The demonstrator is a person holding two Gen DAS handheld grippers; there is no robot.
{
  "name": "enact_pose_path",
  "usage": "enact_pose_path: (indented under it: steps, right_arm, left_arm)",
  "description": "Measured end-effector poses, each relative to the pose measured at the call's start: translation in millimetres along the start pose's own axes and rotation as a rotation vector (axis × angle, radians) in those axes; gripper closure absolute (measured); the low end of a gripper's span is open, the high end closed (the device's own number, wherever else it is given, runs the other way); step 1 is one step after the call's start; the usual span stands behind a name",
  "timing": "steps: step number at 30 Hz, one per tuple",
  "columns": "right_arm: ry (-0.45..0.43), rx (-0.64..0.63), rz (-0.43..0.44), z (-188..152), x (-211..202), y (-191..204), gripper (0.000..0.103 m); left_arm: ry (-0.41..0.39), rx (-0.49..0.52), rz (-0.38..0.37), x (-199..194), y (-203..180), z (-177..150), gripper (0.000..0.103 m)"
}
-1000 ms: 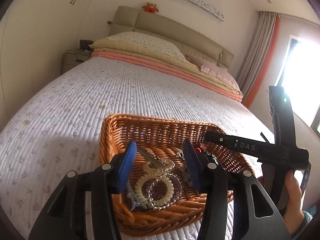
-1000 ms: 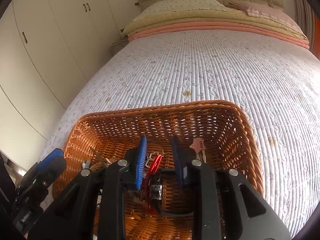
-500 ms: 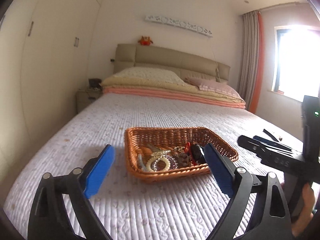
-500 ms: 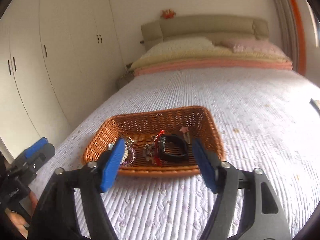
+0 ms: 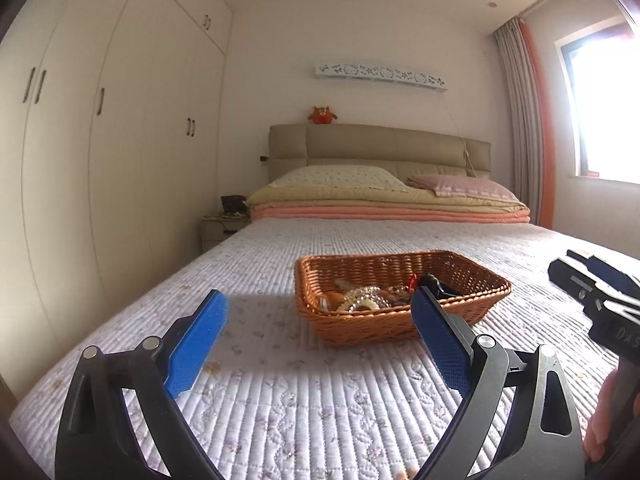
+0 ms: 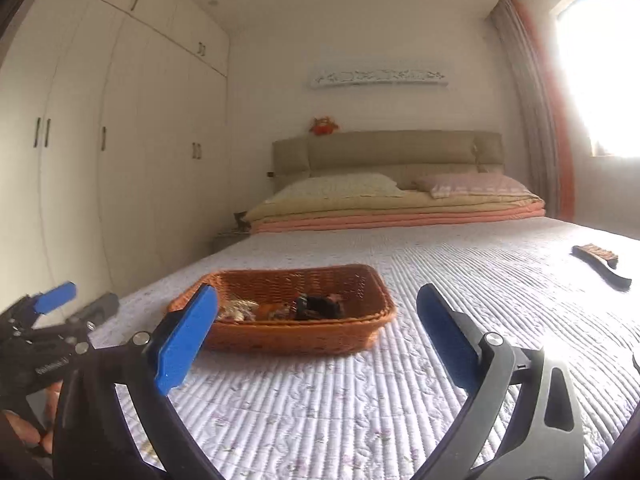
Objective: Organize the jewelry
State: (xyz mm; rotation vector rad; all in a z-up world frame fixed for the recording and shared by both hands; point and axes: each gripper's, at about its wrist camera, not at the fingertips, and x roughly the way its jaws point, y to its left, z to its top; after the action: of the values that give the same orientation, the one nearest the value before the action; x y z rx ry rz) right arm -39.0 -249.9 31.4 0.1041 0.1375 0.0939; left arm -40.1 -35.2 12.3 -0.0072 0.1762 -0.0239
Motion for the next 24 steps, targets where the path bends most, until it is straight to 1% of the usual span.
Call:
enact_pose_path:
  steps: [1,3,6,8,9,12,15,20,24]
  right_arm:
    - [0.027,0.010,0.002,-1,5,-2,0.008]
    - [0.047,0.019,0.002,0,6,-3,0.008]
    - [0.069,0.016,0.002,-3,7,-2,0.008]
    - [0.071,0.004,-0.005,-5,7,1,0.008]
    - [0.071,-0.008,-0.009,-6,7,3,0.008]
    - [0.066,-0.044,-0.017,-11,8,11,0.008]
    - [0.051,-0.071,-0.020,-15,7,18,0.008]
    - [0.048,-0.081,-0.019,-16,6,19,0.008]
    - [0.062,-0.069,-0.016,-16,8,17,0.008]
  left_arm:
    - [-0.009,-0.007,-0.003,1,1,2,0.013]
    - [-0.015,-0.014,-0.005,1,1,4,0.013]
    - [0.014,-0.014,-0.011,6,3,1,0.013]
    - [0.019,-0.006,-0.006,7,2,-1,0.012]
    - [0.023,0.000,0.000,8,0,-2,0.010]
    - [0.041,0.029,0.008,10,-5,-5,0.009]
    - [0.032,0.049,0.016,8,-9,-7,0.008]
    - [0.033,0.040,0.021,8,-7,-7,0.008]
    - [0.039,0.034,0.019,8,-6,-6,0.008]
